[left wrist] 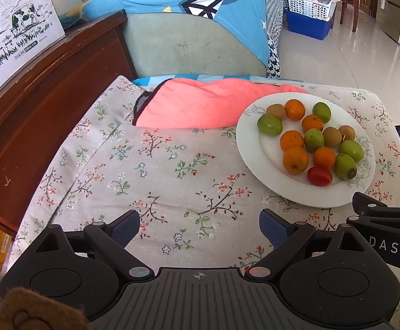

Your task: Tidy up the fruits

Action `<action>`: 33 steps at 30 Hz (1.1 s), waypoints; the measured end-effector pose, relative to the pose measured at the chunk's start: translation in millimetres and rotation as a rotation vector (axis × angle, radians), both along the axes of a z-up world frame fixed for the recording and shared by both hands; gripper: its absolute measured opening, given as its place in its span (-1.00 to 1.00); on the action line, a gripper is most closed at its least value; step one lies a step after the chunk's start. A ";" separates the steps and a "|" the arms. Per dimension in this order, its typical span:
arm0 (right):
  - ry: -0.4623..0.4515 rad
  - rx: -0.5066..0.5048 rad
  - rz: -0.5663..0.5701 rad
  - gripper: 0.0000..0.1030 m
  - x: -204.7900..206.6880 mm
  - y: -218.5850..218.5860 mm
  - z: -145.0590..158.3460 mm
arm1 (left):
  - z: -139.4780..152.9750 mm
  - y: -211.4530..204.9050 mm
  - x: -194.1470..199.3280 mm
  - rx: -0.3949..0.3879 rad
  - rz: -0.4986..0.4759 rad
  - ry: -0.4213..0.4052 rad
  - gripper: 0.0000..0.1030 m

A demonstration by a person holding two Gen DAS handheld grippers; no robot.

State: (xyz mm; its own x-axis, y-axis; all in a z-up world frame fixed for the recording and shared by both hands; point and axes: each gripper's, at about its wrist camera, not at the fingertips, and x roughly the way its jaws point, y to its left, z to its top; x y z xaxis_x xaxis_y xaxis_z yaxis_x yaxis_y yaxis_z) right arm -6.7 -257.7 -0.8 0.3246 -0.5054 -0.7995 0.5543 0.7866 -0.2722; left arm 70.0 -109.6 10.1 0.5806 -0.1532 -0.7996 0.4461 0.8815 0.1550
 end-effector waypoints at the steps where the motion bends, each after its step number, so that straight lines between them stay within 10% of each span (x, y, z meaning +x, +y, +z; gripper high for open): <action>1: -0.002 0.003 0.007 0.92 -1.1 1.7 -0.4 | -0.4 2.9 -2.1 -0.002 0.003 0.002 0.84; 33: -0.089 0.172 0.220 0.93 -54.3 67.2 -51.9 | 3.3 79.5 -47.4 -0.092 0.077 0.038 0.84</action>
